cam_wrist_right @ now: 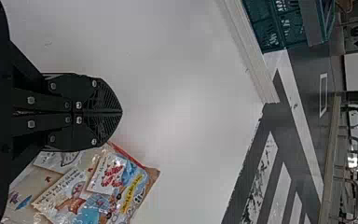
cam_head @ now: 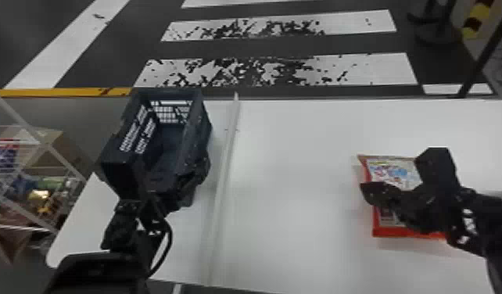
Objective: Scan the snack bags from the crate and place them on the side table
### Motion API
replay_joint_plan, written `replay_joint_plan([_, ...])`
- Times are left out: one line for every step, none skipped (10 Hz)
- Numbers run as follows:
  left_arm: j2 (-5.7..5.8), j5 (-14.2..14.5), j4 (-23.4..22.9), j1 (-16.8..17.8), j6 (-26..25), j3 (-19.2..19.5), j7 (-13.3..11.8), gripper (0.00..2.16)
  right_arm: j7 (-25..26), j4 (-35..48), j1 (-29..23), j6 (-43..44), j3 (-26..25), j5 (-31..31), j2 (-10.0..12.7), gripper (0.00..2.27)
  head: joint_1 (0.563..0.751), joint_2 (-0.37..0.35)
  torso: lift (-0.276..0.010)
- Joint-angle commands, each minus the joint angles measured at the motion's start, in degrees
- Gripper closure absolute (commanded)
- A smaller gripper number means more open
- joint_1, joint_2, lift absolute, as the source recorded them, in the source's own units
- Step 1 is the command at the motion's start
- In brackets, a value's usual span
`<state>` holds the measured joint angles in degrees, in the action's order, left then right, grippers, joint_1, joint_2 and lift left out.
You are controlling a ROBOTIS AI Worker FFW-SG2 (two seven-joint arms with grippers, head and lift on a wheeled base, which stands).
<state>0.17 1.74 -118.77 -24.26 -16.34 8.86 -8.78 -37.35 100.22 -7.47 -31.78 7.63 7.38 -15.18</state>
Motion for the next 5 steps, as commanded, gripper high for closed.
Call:
replay_joint_plan([-0.32, -0.1, 0.0, 0.0, -0.3, -0.1, 0.0, 0.10, 0.0, -0.5, 0.0, 0.2, -0.4, 0.0, -0.5, 2.25, 0.695, 0.150, -0.094])
replay_joint_plan([-0.32, -0.1, 0.0, 0.0, -0.3, -0.1, 0.0, 0.10, 0.0, -1.1, 0.2, 0.5, -0.8, 0.0, -0.7, 2.25, 0.695, 0.143, -0.094])
replay_joint_plan([-0.32, -0.1, 0.0, 0.0, -0.5, -0.1, 0.0, 0.10, 0.0, -1.4, 0.3, 0.7, -1.1, -0.1, -1.0, 2.25, 0.695, 0.140, -0.094])
replay_joint_plan([-0.32, -0.1, -0.1, 0.0, -0.5, -0.1, 0.0, 0.10, 0.1, -1.6, 0.3, 0.9, -1.7, -0.1, -1.0, 2.25, 0.695, 0.132, -0.094])
replay_joint_plan([-0.32, -0.2, -0.1, 0.0, -0.7, -0.2, 0.0, 0.10, 0.1, -1.7, 0.3, 0.9, -2.3, -0.1, -1.1, 2.25, 0.695, 0.125, -0.094])
